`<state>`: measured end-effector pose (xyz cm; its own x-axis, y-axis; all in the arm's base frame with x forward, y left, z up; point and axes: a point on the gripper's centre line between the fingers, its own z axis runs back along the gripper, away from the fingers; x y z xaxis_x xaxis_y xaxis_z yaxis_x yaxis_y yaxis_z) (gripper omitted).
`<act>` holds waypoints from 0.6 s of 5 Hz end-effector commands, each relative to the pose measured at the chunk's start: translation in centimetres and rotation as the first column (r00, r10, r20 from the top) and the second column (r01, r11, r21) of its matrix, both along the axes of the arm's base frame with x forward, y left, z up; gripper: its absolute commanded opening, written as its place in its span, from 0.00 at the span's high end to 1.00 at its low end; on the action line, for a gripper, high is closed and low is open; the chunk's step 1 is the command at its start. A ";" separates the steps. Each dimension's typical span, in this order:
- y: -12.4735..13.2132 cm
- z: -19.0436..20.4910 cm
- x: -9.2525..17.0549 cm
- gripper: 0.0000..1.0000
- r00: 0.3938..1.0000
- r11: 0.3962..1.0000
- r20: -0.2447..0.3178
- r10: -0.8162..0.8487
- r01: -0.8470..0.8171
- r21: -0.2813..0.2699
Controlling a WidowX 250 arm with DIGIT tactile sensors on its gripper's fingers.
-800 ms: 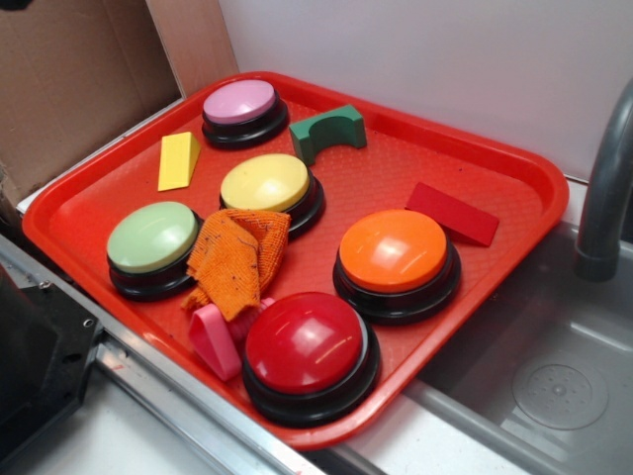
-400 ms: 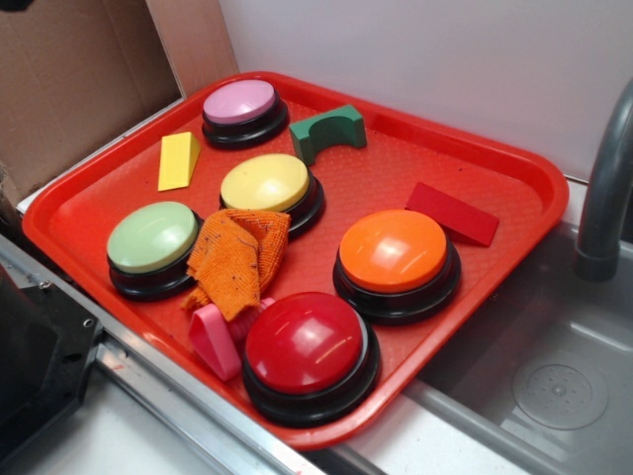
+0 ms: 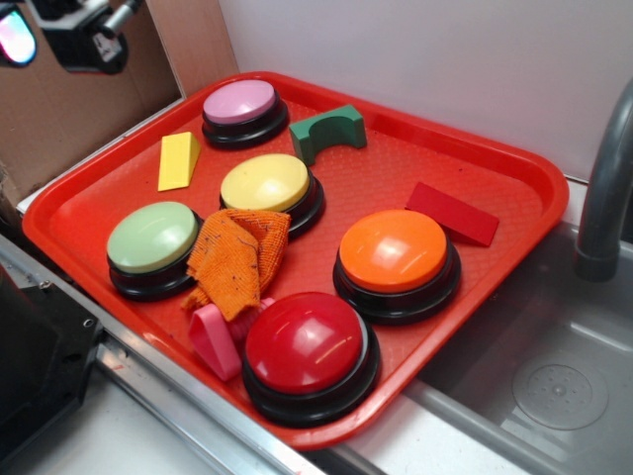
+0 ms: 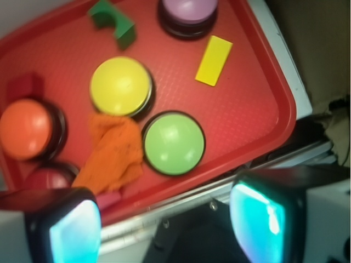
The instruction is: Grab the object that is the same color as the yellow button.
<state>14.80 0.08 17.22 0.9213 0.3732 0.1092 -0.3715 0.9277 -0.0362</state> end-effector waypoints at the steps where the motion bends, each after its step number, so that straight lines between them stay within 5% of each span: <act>1: 4.6 -6.6 4.3 0.00 0.959 0.957 0.047 0.278 -0.281 0.066; 3: 9.3 -11.7 6.8 0.00 0.887 0.882 0.056 0.458 -0.461 0.098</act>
<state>21.06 8.22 4.14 0.6638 0.7335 0.1462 -0.7461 0.6629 0.0621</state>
